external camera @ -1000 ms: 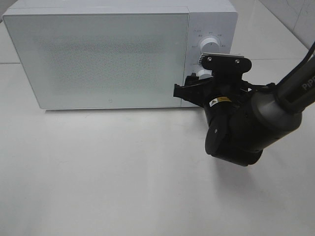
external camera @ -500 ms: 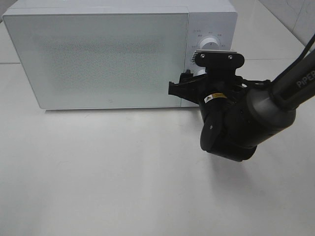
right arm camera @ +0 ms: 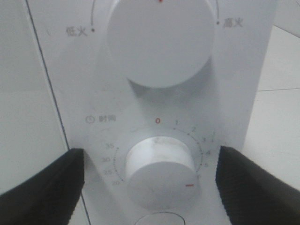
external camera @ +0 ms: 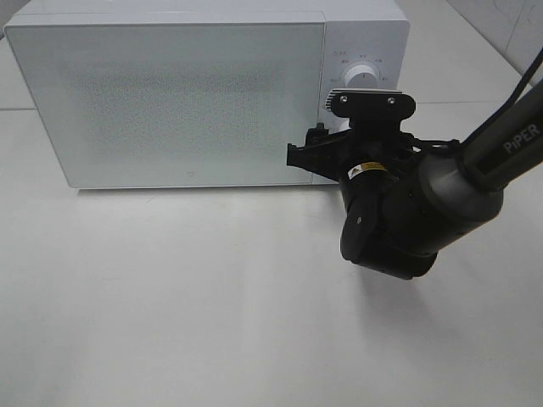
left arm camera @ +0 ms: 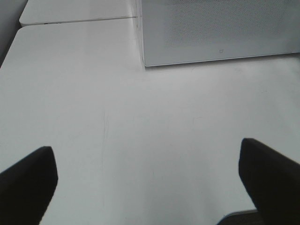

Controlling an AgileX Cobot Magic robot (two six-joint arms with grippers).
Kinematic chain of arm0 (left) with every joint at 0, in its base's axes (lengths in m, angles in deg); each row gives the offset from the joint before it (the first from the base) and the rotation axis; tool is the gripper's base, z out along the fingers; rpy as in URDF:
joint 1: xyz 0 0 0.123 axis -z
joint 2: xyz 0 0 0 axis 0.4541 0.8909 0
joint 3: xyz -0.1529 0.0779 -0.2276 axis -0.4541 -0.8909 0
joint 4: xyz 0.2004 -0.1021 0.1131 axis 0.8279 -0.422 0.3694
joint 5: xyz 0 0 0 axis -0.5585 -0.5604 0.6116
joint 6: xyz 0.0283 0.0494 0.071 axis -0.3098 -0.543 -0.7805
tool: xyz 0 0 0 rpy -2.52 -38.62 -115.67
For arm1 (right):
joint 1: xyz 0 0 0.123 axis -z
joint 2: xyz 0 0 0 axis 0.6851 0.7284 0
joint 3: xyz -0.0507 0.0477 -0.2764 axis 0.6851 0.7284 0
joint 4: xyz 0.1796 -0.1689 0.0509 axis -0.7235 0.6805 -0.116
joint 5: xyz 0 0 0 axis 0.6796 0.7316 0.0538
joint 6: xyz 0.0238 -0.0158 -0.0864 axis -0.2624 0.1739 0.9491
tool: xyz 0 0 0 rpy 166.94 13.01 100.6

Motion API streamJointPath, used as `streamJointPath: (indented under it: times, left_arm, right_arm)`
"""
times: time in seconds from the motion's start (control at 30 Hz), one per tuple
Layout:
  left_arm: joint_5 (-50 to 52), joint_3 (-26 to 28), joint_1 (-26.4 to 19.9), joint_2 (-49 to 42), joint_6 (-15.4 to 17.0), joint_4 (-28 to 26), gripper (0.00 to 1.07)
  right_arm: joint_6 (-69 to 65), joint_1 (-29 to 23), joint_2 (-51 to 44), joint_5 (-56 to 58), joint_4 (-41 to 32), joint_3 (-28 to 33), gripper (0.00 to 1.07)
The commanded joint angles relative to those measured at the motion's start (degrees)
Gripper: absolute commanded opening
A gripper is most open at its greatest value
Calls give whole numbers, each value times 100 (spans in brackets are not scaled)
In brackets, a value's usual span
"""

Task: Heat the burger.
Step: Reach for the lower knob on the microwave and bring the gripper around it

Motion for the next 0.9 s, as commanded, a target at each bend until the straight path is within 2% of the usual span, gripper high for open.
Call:
streamJointPath:
  times: [0.03,0.9]
  left_arm:
    - [74,-11,-17,-97,-11,-34,98]
    - [74,-11,-17,-97,-11,-34,98]
  right_arm:
    - [23,80,6,-1209,-126,-143,76]
    - [178,-23,-57,-1197,-487,-143,75]
